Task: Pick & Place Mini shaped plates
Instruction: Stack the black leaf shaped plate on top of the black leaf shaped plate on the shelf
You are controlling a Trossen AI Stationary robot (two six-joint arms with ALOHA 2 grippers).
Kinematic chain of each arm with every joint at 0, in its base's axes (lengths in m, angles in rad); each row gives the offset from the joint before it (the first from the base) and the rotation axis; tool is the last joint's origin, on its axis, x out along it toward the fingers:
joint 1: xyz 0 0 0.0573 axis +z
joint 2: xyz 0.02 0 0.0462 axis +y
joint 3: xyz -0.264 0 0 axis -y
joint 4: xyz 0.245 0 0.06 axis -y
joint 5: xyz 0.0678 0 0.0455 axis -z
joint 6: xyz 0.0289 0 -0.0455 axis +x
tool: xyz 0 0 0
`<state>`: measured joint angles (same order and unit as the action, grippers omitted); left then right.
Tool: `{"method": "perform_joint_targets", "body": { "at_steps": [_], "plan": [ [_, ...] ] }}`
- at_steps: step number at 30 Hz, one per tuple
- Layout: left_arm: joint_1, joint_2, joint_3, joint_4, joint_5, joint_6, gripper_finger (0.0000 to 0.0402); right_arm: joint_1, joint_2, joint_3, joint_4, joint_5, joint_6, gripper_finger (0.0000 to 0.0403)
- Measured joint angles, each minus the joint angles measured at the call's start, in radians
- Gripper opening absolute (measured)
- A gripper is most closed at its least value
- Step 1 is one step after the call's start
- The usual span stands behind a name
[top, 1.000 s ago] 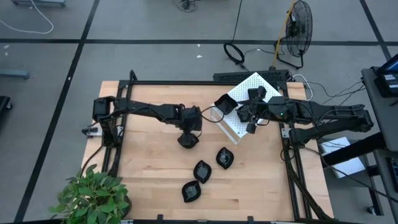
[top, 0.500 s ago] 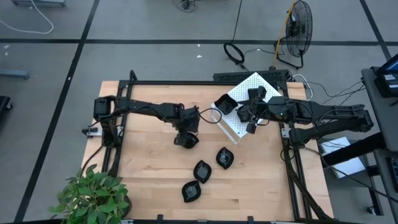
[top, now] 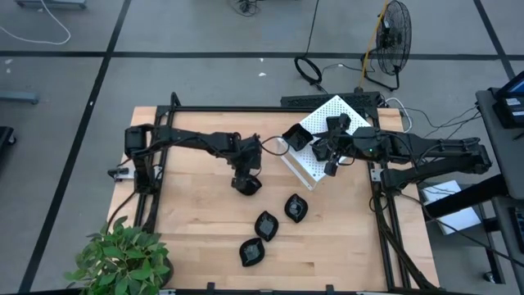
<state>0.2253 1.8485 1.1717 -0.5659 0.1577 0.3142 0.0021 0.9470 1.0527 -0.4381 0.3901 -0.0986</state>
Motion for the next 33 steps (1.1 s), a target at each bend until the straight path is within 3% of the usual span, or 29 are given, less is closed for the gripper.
{"method": "perform_joint_targets", "body": {
  "at_steps": [7,21,33],
  "plan": [
    [0.002,0.002,0.0,-0.005,0.009,0.016,0.0041,0.0,0.0,0.0,0.0,0.0,0.0,0.013],
    [-0.003,0.004,0.0,-0.015,0.026,-0.063,0.0041,0.0,0.0,0.0,0.001,0.0,0.0,0.013],
    [-0.005,0.038,0.0,-0.041,0.025,-0.019,0.0042,0.0,0.0,0.0,0.0,0.0,0.0,0.013]
  ]
}}
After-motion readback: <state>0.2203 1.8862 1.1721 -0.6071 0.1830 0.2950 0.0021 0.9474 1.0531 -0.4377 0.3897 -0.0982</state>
